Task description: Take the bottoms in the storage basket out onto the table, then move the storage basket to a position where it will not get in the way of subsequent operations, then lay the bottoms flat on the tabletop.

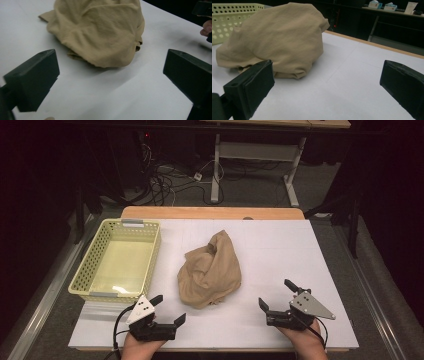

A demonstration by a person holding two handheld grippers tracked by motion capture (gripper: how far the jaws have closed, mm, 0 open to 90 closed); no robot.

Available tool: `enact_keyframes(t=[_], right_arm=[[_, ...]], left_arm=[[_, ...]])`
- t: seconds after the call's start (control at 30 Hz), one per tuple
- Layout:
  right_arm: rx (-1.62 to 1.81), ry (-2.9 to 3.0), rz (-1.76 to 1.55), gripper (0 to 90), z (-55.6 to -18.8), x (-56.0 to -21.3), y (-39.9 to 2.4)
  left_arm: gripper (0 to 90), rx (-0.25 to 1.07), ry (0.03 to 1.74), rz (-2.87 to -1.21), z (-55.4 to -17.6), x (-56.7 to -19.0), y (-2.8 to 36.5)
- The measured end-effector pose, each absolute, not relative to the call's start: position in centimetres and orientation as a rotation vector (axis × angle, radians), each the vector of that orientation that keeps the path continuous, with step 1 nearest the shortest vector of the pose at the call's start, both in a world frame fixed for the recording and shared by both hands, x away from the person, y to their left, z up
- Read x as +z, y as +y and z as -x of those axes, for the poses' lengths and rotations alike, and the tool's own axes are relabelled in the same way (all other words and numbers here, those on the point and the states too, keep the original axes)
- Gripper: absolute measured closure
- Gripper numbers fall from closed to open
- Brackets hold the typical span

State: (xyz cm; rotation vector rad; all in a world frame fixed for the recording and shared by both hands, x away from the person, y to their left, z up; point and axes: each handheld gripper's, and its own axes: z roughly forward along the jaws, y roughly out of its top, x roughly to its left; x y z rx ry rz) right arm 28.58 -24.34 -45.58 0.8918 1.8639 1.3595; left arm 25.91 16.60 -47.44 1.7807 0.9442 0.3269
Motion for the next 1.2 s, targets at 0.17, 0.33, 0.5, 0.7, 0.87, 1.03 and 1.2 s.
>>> enact_keyframes(t=[0.17,0.33,0.5,0.7,0.87,1.03,1.2], right_arm=[[1.332,1.862,-0.91,0.9,-27.7,-45.7,-25.2],[1.299,1.856,-0.95,1.6,-26.3,-45.8,-26.5],[1.28,1.829,-0.977,1.8,-25.3,-45.6,-27.4],[1.265,1.822,-0.994,1.9,-24.4,-45.7,-27.7],[1.25,1.825,-1.004,1.9,-23.9,-45.9,-27.6],[1.24,1.841,-0.998,2.1,-23.3,-46.0,-27.3],[1.26,1.86,-0.985,2.3,-23.2,-45.7,-26.6]], left_arm=[[3.3,0.334,0.905,-1.79,-27.6,-47.3,15.0],[12.1,0.317,0.88,-1.812,-29.0,-47.1,13.4],[22.7,0.308,0.893,-1.807,-30.0,-46.6,12.0],[55.0,0.336,0.934,-1.825,-30.9,-46.7,11.4],[82.4,0.305,0.934,-1.806,-31.7,-46.9,11.4],[85.8,0.254,0.773,-1.819,-30.9,-45.9,9.1],[85.7,0.168,0.548,-1.92,-28.7,-46.0,5.2]])
